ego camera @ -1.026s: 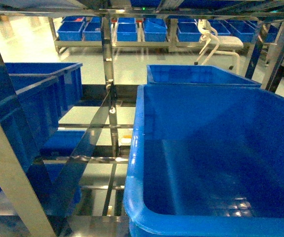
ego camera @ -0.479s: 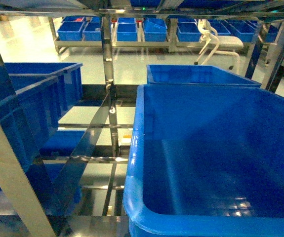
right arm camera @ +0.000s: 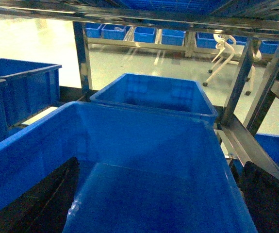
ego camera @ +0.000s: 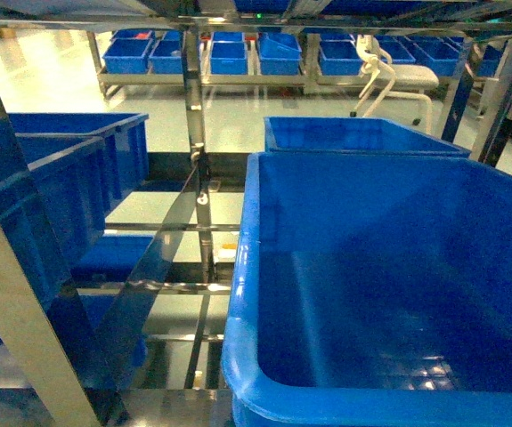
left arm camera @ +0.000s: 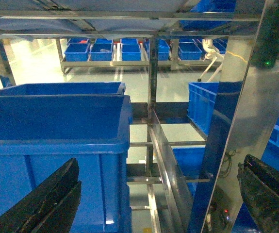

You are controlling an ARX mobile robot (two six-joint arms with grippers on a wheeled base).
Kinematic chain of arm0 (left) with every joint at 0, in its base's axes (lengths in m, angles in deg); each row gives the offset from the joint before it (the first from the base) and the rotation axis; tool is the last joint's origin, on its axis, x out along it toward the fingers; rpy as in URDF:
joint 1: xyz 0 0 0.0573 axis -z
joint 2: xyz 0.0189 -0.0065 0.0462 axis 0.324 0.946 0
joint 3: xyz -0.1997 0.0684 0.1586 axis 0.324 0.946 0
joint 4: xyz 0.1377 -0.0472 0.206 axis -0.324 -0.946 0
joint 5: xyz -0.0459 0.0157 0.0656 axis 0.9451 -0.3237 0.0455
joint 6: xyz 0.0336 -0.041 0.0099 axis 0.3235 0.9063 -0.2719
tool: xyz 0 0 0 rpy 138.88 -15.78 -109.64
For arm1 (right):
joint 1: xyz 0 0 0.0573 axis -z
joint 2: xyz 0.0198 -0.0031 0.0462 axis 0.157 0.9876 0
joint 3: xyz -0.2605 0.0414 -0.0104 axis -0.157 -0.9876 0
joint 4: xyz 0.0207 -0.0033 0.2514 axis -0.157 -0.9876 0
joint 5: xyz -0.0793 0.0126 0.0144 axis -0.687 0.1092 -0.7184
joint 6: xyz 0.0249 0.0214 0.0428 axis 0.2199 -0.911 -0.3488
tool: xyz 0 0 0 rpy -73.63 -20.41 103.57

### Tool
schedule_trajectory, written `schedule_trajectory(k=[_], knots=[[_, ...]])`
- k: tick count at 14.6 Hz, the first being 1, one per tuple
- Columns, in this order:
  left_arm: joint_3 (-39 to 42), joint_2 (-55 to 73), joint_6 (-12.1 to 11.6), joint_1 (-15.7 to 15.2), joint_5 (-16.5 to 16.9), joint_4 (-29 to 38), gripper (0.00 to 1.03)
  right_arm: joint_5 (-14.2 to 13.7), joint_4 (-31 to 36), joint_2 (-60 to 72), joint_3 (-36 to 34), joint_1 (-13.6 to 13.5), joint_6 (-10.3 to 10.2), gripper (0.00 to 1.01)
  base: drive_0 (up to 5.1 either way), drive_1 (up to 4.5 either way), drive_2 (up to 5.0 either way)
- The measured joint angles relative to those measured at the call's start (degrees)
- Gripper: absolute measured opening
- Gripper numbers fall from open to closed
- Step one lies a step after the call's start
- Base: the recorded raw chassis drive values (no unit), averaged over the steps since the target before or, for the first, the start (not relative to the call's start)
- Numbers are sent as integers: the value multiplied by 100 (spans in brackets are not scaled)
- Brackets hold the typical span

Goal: Pick red block from blue box to shelf

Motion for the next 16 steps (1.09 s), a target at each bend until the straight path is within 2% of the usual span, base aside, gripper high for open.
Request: schedule_trajectory(k=[6,8,10,11,12,13,15,16], knots=[[0,0,0,0,0,0,98,-9,55,50,2,-11,28,98,0,0,0],[0,0,0,0,0,0,98,-107,402,50,4,-87,219,98,0,0,0],[0,0,0,0,-2,0,98,-105,382,42,4,-94,278,98,0,0,0],[0,0,0,0,0,0,98,-258,358,35,4,-131,251,96,0,0,0],[0,0,0,0,0,0,98,-826,348,-70,-90,-192,107,85,0,0,0],[0,0,0,0,-4,0,98,-1060,343,-354,-330,-103,13,73,0,0,0],[0,0,0,0,0,0,98,-1043,236,-824,-710,85,-76,49,0,0,0],[0,0,0,0,0,0,98,-933,146,-1043,-874,153,-87,36,0,0,0]])
